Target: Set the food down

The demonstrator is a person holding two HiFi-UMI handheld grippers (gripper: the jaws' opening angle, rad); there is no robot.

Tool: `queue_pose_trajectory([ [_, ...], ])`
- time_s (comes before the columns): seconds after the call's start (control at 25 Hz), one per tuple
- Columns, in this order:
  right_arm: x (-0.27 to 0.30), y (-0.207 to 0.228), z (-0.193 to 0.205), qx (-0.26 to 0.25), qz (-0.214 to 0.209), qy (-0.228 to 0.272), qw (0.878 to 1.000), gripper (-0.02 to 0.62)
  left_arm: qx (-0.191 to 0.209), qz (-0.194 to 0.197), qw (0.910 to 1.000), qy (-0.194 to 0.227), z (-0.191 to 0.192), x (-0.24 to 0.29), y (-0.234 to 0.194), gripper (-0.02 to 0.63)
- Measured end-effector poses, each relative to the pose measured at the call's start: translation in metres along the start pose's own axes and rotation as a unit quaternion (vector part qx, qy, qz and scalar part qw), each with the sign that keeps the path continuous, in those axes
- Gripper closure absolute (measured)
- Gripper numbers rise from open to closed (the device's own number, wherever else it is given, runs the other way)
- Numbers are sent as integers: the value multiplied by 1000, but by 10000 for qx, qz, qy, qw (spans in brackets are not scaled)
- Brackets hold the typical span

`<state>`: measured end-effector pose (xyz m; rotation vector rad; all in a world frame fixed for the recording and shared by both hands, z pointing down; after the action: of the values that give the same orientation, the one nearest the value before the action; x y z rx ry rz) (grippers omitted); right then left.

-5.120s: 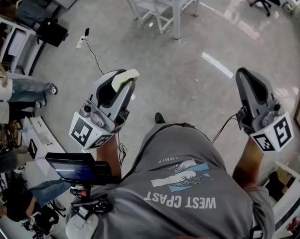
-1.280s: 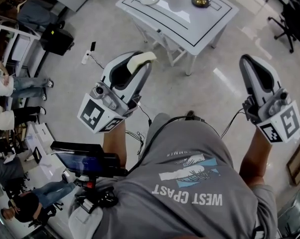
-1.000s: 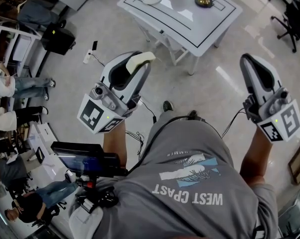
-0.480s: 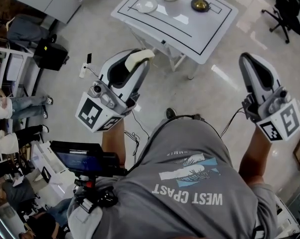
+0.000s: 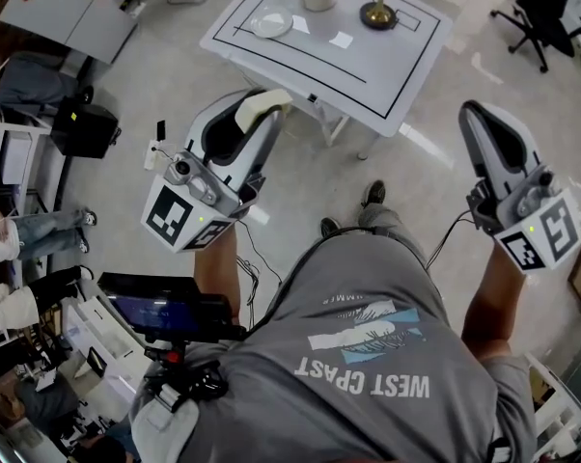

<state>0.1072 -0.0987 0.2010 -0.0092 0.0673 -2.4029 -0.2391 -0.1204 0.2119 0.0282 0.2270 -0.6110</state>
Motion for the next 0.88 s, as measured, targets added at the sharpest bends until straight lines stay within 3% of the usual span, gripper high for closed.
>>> queue_pose_trajectory([
  [0.36, 40, 80, 11, 90, -244, 16, 9997, 588, 152, -306, 9994, -43, 12, 65, -54, 502],
  [0.88, 77, 176, 23, 81, -959, -60, 9953, 588, 664, -1254, 9893, -343, 34, 145, -130, 502],
])
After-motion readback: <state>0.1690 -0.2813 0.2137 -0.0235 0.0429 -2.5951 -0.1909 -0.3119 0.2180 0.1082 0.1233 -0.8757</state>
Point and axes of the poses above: the fingertips, and each gripper's own axes: x forward along the fingers, y to its right, z out of its underside, the point moved 9 cm from there along -x, backward along the fingers, and after that the axes turned 5 degrees about -x, right-handed, at the moved point
